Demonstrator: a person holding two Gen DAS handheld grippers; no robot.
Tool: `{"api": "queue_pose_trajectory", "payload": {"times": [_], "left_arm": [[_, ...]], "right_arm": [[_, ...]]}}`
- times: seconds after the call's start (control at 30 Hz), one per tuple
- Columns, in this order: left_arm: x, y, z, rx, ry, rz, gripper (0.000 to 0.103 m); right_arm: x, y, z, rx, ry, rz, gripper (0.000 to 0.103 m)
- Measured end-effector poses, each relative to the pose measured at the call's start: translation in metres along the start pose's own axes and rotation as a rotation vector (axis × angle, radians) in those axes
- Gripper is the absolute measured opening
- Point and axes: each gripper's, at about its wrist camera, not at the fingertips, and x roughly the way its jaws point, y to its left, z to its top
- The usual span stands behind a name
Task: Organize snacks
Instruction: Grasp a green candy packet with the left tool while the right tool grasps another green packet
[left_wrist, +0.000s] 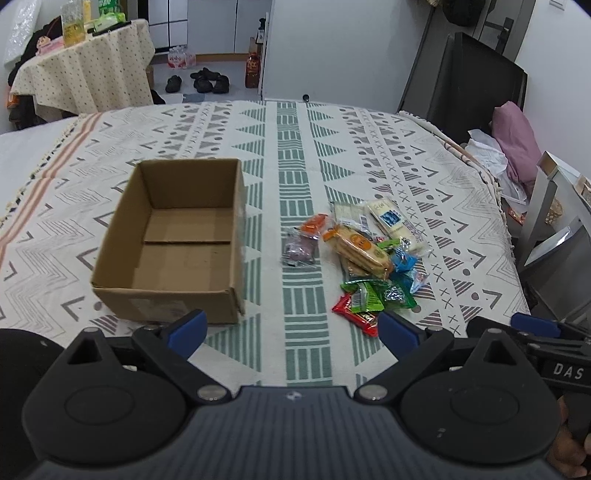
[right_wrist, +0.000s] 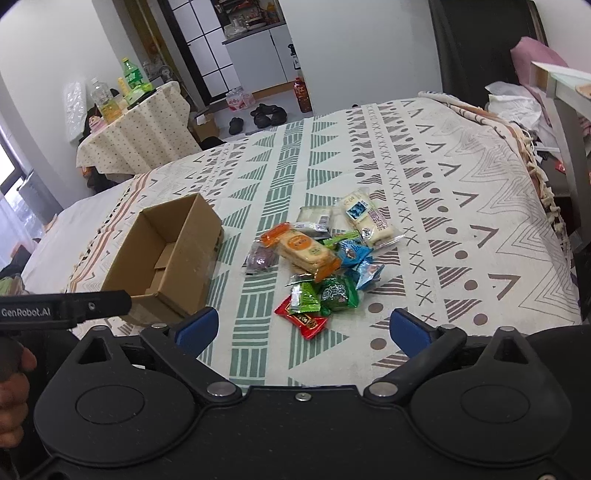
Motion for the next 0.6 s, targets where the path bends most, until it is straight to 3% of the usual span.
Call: {"api": "queue_pose_trajectory", "payload": {"times": [0.6], "left_arm": [[0.077,-0.027,0.011,-0.057,0.114,-0.033,0.071]], "right_arm": [[0.06,-0.045,0.004,0.155,0.088,0.073,0.066]]}}
